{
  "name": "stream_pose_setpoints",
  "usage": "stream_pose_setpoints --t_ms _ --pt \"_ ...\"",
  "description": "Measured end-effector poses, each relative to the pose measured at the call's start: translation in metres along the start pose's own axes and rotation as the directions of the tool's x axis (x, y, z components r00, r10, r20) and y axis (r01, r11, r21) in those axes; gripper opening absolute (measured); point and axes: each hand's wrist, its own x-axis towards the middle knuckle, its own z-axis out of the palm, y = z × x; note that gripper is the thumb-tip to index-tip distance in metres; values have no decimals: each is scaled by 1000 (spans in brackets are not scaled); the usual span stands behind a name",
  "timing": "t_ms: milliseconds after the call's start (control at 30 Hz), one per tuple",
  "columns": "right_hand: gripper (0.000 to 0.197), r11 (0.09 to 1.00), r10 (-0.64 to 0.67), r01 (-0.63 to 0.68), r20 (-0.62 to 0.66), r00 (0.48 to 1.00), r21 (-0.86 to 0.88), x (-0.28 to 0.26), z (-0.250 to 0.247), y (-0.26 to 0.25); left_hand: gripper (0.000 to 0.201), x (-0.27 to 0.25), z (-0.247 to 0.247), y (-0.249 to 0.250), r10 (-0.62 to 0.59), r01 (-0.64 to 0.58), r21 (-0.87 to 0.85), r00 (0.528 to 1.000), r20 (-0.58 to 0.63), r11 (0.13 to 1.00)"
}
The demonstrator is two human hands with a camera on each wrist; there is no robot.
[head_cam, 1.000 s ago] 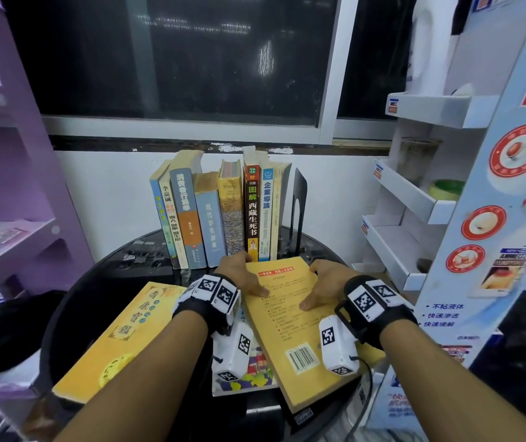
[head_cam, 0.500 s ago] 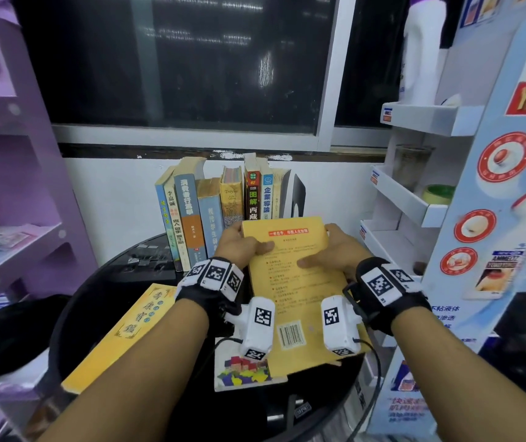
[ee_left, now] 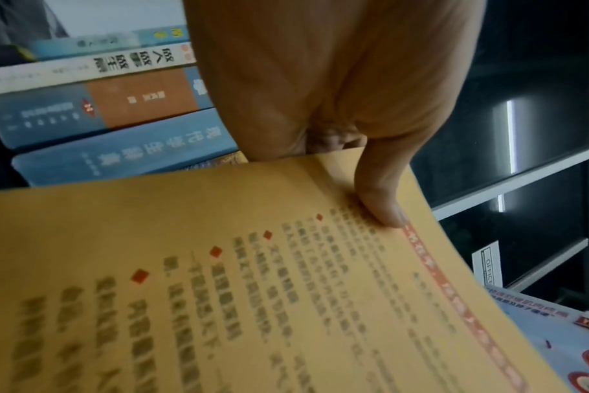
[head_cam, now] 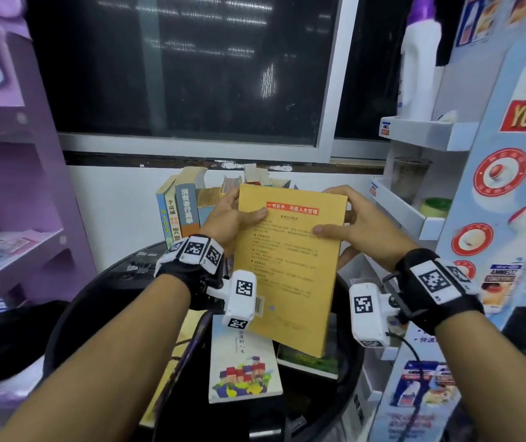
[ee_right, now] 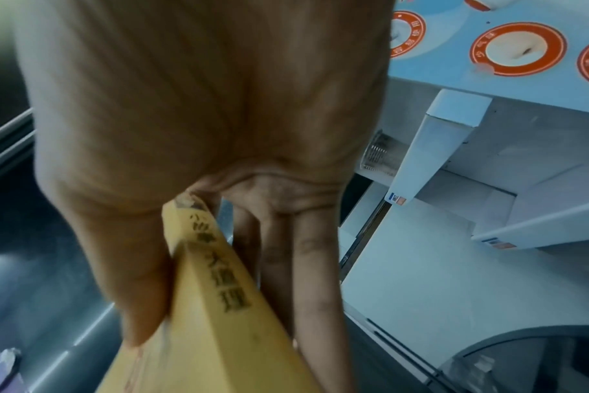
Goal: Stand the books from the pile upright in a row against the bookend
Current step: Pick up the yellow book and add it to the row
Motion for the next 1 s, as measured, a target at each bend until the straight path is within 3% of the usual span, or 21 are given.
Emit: stream_pose_setpoints --t_ms 167,267,367,500,700,833,1000 --pt "48 1000 -17 18 56 998 -20 -2 0 -10 46 4 6 5 53 -52 193 999 -1 980" --pt "50 998 -2 4 26 1000 -70 2 3 -11 40 11 11 5 92 -82 308 996 -19 948" --pt "49 995 -6 3 -30 1000 -100 7 9 -10 47 18 14 2 151 -119 369 987 -60 922" --pt "50 989 -9 -2 -70 998 -149 8 11 -10 58 30 15 -1 285 -196 551 955 -79 811" --pt "46 972 4 -34 -129 992 -233 5 -7 -15 49 46 20 2 444 -200 756 886 -132 623" --pt "48 953 -11 -40 -167 986 -301 8 -15 -15 53 60 20 1 471 -128 886 875 -110 445" --pt "52 933 -39 -26 -173 984 -360 22 -13 -10 56 80 18 -5 437 -84 922 894 -97 377"
